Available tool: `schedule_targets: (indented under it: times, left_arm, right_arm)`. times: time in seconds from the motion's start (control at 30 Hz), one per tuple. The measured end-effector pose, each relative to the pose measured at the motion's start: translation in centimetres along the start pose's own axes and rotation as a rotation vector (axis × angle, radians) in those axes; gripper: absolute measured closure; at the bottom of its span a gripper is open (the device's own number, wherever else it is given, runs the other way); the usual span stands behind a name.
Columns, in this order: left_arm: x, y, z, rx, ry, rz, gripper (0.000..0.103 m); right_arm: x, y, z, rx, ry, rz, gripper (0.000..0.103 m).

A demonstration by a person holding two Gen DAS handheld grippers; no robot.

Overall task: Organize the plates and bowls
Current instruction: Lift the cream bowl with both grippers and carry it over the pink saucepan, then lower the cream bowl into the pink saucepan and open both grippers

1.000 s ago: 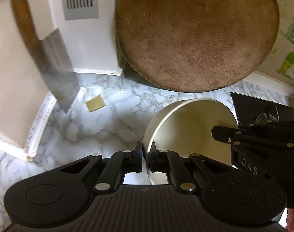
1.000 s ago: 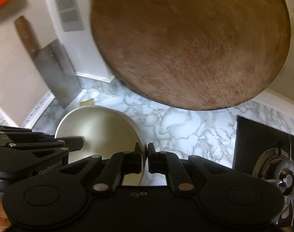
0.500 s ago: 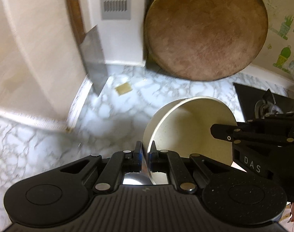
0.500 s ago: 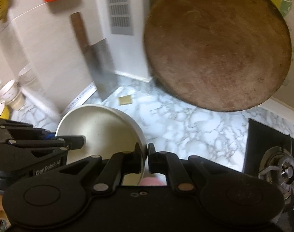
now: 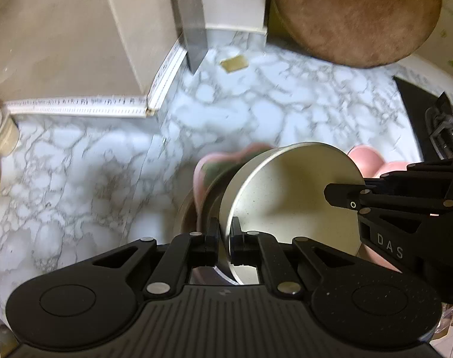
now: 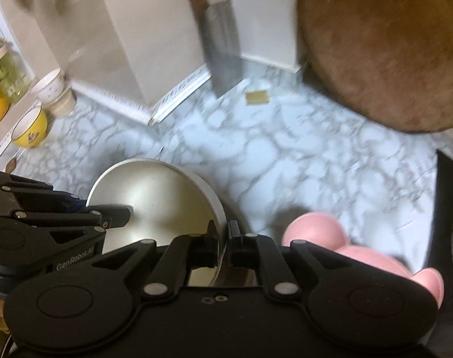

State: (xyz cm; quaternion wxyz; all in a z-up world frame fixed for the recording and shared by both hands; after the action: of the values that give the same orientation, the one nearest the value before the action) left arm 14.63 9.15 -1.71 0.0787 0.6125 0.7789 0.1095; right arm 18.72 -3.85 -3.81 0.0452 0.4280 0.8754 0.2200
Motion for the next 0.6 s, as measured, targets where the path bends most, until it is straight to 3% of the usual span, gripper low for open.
schedule_targets:
  times: [0.3,0.6]
  left_arm:
    - [0.2,-0.3,1.9,0.033,0.036,0.012,0.097]
    - [0.7,0.0,2.7,0.037,-0.009,0.021,0.093]
  right_arm:
    - [0.0,-0.1,2.6,0.047,0.042,0.021,0.095]
    - [-0.2,0.4,3.7,0.048,0.032,0.011,0.095]
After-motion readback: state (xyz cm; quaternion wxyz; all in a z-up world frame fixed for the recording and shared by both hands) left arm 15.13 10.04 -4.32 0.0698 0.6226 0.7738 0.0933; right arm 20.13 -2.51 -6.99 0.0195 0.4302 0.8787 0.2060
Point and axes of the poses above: each gripper's, at about its wrist camera, not at the fingertips, and z roughly the way its jaws point, x to its left, y to its top, the point moved 3 cm from there along z, roughly the way its jaws point, and after that the axes turned 10 degrees about x, right-handed, at the moved point
